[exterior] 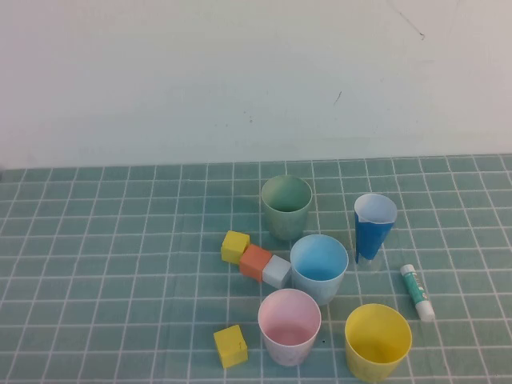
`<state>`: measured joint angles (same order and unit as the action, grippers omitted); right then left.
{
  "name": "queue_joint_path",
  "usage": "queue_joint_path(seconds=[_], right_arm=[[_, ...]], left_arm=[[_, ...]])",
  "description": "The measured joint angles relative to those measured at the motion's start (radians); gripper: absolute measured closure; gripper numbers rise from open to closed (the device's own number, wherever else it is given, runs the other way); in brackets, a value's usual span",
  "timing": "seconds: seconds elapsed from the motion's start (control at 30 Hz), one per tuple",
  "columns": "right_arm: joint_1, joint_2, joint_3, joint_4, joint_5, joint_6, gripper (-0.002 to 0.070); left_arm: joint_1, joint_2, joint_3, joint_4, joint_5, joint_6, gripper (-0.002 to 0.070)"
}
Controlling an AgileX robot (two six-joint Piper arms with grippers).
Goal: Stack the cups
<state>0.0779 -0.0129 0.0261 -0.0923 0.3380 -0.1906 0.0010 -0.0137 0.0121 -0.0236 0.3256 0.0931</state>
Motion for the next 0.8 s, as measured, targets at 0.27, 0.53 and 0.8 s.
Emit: queue_joint_path(seconds=[0.27,0.53,0.8], right_arm=[[0.013,0.000,0.000,0.000,0.000,0.000,0.0679],[0.013,0.000,0.000,0.000,0.000,0.000,0.0679],[0.013,0.000,0.000,0.000,0.000,0.000,0.0679]], left_arm=[[0.000,0.000,0.000,0.000,0.000,0.000,0.0677],[0.000,0.000,0.000,0.000,0.000,0.000,0.0677],[0.000,0.000,0.000,0.000,0.000,0.000,0.0677]])
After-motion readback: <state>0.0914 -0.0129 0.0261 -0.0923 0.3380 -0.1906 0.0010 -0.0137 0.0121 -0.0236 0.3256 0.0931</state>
